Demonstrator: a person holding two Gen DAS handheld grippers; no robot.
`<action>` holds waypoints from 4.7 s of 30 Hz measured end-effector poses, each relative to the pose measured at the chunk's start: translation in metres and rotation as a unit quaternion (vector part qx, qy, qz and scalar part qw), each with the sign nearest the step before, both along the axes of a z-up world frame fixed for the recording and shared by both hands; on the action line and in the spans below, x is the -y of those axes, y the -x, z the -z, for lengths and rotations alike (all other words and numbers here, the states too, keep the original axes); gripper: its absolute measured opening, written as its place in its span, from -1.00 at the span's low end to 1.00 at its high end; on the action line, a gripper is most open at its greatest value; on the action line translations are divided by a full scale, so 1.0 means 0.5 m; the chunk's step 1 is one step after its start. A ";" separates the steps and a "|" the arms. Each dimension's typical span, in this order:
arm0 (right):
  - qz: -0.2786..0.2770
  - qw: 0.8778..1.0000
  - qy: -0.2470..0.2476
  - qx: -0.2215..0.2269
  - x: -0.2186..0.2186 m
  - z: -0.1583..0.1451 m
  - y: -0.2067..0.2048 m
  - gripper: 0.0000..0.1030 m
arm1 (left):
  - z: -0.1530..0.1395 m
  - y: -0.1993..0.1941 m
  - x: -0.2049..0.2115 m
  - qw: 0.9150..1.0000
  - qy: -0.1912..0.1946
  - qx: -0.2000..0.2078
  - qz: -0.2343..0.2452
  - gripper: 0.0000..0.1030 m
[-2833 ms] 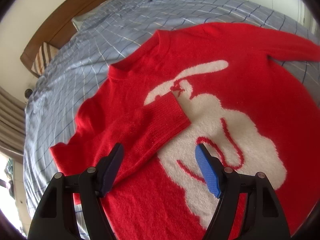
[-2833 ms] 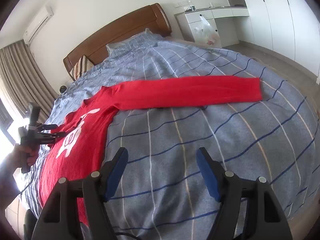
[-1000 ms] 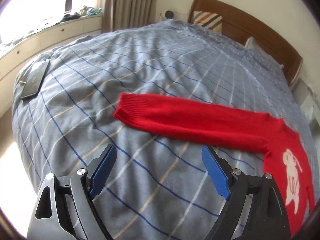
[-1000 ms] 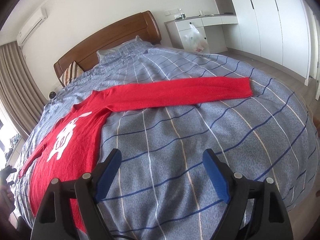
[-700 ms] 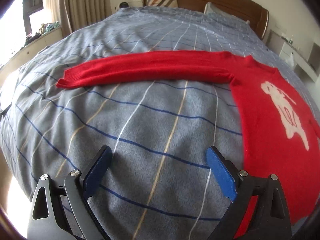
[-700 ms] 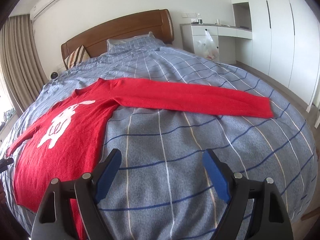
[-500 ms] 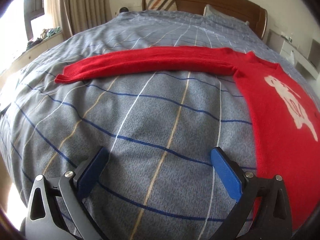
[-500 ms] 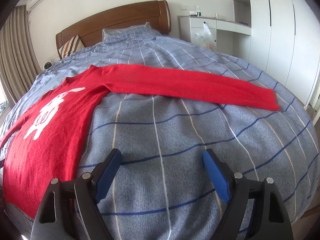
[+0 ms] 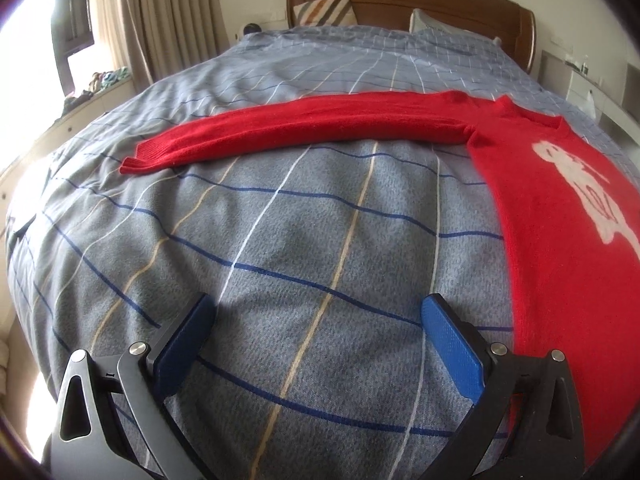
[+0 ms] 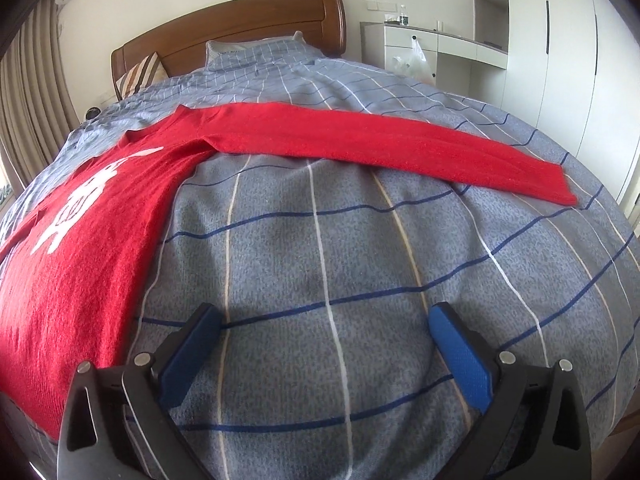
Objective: Fold small clothes
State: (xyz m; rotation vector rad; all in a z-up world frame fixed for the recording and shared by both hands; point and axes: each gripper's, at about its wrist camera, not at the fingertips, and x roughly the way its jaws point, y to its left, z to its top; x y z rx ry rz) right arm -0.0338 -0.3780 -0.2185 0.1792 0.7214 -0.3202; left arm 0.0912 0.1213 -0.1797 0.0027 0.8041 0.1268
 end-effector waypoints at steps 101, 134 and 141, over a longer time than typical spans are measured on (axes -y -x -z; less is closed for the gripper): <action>-0.063 0.998 -0.012 -0.028 0.047 -0.043 -0.102 0.58 | 0.008 0.018 0.010 0.999 -0.008 0.038 0.019 0.99; -0.026 1.000 -0.010 0.014 0.041 0.013 -0.072 0.82 | 0.006 0.010 -0.005 0.999 -0.001 0.027 0.021 0.99; -0.026 1.000 -0.009 0.014 0.041 0.013 -0.072 0.82 | 0.005 0.010 -0.007 0.999 0.002 0.023 0.024 0.99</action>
